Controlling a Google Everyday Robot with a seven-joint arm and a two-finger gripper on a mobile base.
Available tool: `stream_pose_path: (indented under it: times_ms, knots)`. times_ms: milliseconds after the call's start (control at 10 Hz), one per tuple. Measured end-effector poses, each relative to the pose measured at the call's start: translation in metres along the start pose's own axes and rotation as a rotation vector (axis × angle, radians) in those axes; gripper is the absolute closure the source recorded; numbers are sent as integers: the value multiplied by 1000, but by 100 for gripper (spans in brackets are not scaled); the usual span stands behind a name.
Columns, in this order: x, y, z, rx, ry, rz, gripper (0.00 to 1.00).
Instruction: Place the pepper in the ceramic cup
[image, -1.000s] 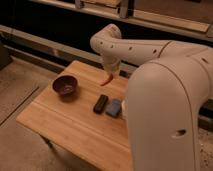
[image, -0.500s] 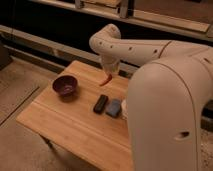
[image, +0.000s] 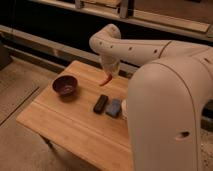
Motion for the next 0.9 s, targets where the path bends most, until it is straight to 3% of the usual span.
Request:
stream_pose_path:
  times_ms: [100, 300, 700, 900]
  knots:
    - [0, 1, -1, -4, 0, -3, 100]
    - [-2, 7, -1, 12, -37, -84, 100]
    - [3, 26, -11, 181, -253, -463, 100]
    - [10, 38, -21, 200, -310, -556, 100]
